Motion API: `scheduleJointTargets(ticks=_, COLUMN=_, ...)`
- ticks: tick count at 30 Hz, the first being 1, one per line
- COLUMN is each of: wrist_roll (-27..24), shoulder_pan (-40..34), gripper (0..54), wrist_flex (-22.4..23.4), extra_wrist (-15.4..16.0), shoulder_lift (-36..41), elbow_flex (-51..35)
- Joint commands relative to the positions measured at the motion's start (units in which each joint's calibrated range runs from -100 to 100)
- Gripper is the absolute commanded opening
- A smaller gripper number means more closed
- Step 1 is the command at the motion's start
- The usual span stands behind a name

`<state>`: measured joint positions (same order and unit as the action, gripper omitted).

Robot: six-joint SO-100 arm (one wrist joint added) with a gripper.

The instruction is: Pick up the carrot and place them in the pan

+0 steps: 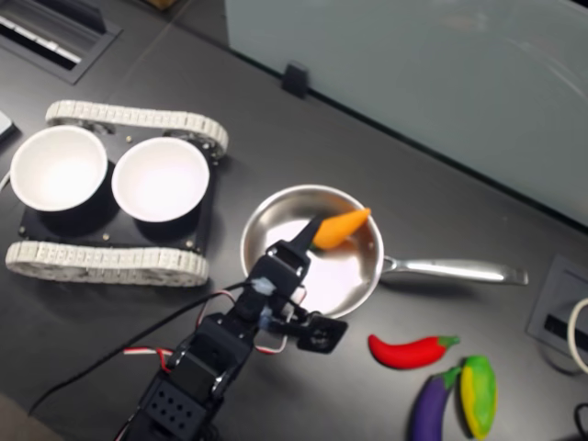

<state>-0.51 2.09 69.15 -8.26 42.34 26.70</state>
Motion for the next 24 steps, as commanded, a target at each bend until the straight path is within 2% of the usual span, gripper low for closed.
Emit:
scheduleJointTargets(ticks=1, wrist_roll=-0.24, shoulder_pan=1.01, gripper=30.0, wrist_flex=2.11, extra_wrist=-0.73, shoulder_lift=5.36, elbow_flex=-1.75)
scheduleJointTargets(ticks=3, wrist_roll=-0.05, shoulder_pan=1.12, gripper=26.4, wrist_flex=2.54, extra_wrist=-0.73, shoulder_lift=7.05, elbow_flex=-0.75)
scheduleJointTargets(ticks=7, wrist_roll=0.20, shoulder_pan=1.58, gripper=27.4, wrist_flex=3.56, extra_wrist=-0.73, shoulder_lift=10.84, elbow_flex=0.34)
scheduleJointTargets(ticks=10, wrist_roll=0.39, shoulder_pan=1.69, gripper=18.4, wrist_flex=4.93, extra_wrist=-0.73, shoulder_lift=14.13, elbow_flex=-0.57)
scheduleJointTargets(ticks=12, wrist_roll=0.54, shoulder_pan=1.81, gripper=8.7, wrist_flex=6.12, extra_wrist=-0.64, shoulder_lift=16.24, elbow_flex=-2.21)
scheduleJointTargets(ticks=16, wrist_roll=0.83, shoulder_pan=1.35, gripper=0.2, wrist_flex=9.62, extra_wrist=-0.56, shoulder_lift=19.20, elbow_flex=-7.39)
scheduleJointTargets(ticks=24, wrist_roll=0.93, shoulder_pan=-0.83, gripper=0.0, wrist_flex=15.33, extra_wrist=-0.48, shoulder_lift=25.35, elbow_flex=-15.29)
